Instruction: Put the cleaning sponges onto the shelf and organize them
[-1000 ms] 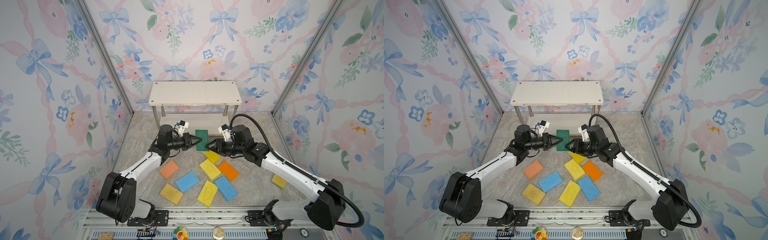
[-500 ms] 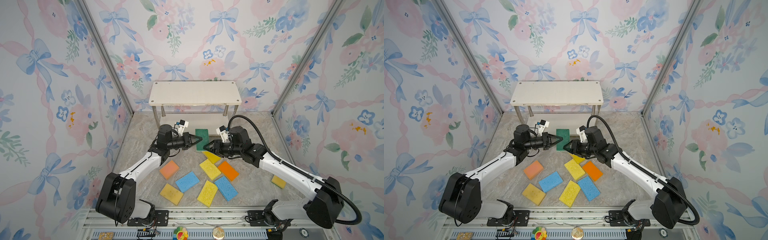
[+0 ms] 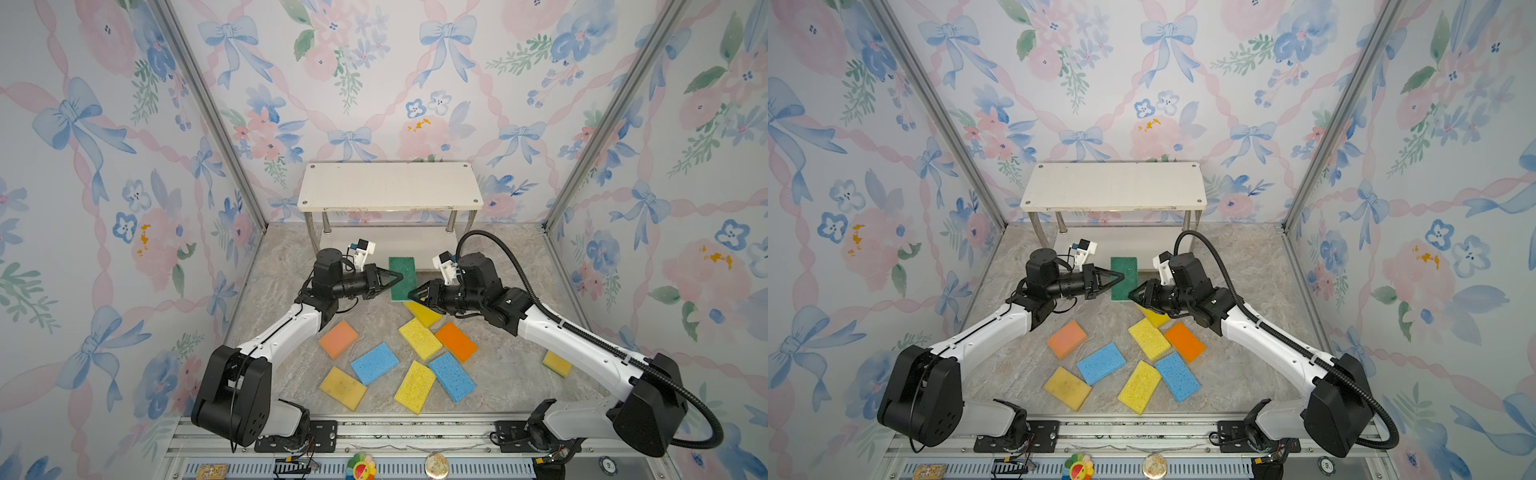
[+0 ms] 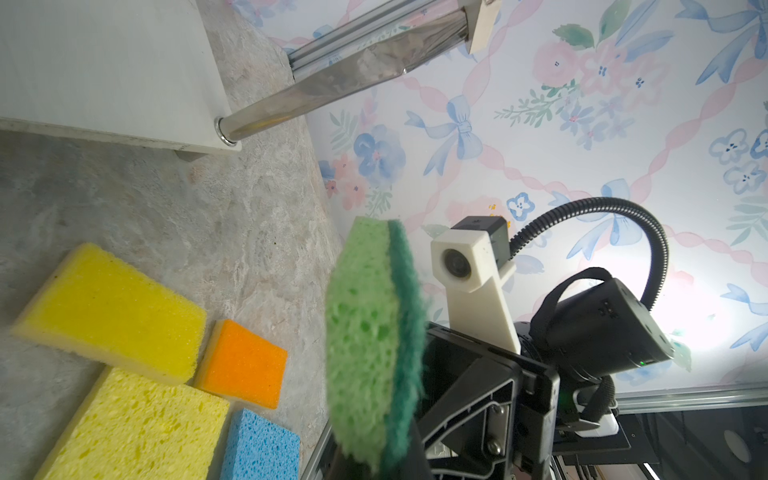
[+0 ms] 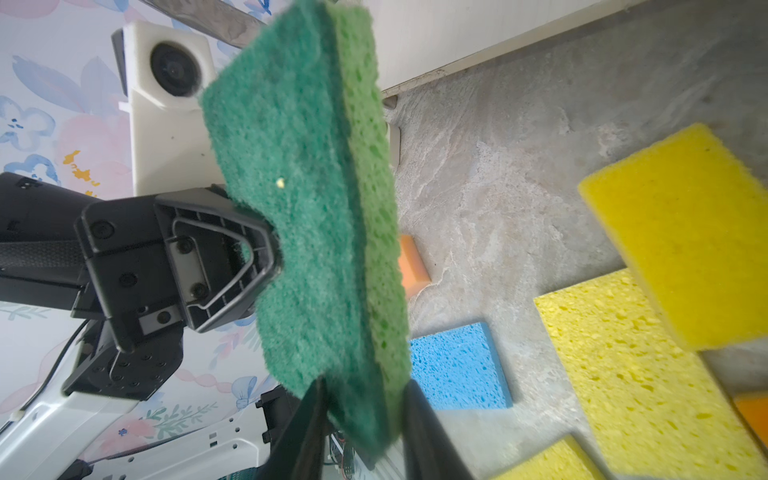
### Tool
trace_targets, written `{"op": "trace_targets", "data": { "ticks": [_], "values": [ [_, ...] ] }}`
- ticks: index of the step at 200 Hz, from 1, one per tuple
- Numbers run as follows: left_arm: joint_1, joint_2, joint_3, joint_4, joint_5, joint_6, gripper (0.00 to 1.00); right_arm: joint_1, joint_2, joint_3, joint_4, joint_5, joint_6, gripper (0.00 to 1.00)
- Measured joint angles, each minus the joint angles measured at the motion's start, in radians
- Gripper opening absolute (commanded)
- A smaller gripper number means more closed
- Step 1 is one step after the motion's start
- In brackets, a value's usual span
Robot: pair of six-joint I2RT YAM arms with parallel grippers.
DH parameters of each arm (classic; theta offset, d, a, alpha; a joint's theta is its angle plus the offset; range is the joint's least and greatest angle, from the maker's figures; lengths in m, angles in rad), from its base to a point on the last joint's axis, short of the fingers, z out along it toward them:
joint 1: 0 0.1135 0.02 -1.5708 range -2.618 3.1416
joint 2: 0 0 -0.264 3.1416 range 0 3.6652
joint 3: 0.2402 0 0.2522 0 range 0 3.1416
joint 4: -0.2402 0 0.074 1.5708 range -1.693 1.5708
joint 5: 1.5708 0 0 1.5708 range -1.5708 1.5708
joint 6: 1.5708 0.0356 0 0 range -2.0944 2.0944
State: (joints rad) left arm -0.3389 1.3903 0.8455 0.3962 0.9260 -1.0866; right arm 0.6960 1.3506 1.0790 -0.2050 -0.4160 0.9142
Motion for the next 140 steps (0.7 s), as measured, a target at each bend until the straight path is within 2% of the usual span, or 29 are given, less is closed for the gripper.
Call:
{"op": "trace_targets", "data": {
  "ticks": [32, 86, 94, 107, 119, 140],
  "values": [
    [0.002, 0.0, 0.0, 0.0, -0.001, 0.0, 0.0, 0.001, 0.0, 0.0, -0.001, 0.005, 0.002, 0.17],
    [0.008, 0.0, -0.003, 0.0, -0.002, 0.0, 0.0, 0.001, 0.008, 0.0, 0.001, 0.008, 0.002, 0.1],
    [0.009, 0.0, -0.006, 0.0, -0.004, 0.0, 0.14, 0.001, 0.01, 0.0, 0.001, 0.009, 0.002, 0.09],
    [0.011, 0.0, -0.008, 0.0, -0.005, -0.004, 0.44, 0.002, 0.011, 0.0, 0.0, 0.013, 0.002, 0.08],
    [0.013, 0.0, -0.01, 0.001, -0.007, -0.008, 0.67, 0.003, 0.011, 0.0, -0.008, 0.027, -0.001, 0.07],
    [0.025, -0.002, -0.023, -0.001, -0.022, -0.021, 0.85, 0.005, 0.011, 0.001, -0.031, 0.064, -0.001, 0.07]
  ]
}}
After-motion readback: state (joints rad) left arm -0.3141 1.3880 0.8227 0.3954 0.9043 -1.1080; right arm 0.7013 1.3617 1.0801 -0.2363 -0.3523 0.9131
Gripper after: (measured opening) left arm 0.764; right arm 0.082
